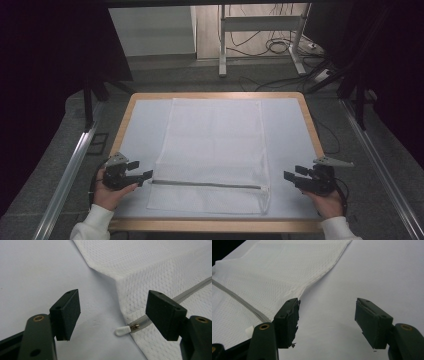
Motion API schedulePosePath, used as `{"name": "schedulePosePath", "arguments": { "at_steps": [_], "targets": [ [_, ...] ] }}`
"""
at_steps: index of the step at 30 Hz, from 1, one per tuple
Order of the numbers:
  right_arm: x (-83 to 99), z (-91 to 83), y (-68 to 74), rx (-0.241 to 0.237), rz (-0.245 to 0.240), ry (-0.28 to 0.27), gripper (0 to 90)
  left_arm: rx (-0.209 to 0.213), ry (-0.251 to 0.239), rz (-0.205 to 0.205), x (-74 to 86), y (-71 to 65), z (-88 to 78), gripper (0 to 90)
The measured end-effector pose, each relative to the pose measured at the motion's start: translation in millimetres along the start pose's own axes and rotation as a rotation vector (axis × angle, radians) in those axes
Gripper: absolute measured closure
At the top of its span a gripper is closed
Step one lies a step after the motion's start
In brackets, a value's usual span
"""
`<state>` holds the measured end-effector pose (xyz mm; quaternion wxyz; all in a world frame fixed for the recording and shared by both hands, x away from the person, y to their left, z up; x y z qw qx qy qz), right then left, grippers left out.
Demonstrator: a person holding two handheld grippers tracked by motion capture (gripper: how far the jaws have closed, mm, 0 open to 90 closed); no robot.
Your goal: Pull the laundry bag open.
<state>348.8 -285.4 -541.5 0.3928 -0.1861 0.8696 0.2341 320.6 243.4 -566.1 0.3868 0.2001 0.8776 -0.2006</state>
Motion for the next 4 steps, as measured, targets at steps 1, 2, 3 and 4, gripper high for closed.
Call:
{"name": "schedulePosePath", "arguments": {
  "at_steps": [1,2,3,4],
  "targets": [
    [-0.3,0.2,0.1,-0.001,-0.005,-0.005,34.1,-0.004,0.004,0.004,0.6,0.8,0.1,26.8],
    [-0.4,0.2,0.2,0.0,-0.012,-0.006,33.5,-0.007,0.003,0.005,0.7,1.3,0.2,26.6],
    [-0.4,0.2,0.2,0.0,-0.012,-0.006,33.5,-0.012,0.0,0.007,0.6,1.8,0.1,26.6],
    [-0.5,0.5,0.4,0.002,-0.016,-0.007,32.8,-0.014,-0.003,0.01,0.2,2.2,-0.2,26.2]
  ]
}}
Point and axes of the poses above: each handheld gripper's, and its own axes: z roughly forward along the jaws, x roughly out of its underside, y roughly to its left, the point moved 7 cm from there along z, roughly forward along the jaws, and after that the axes turned 1 degree about x, right-handed, at the moved point
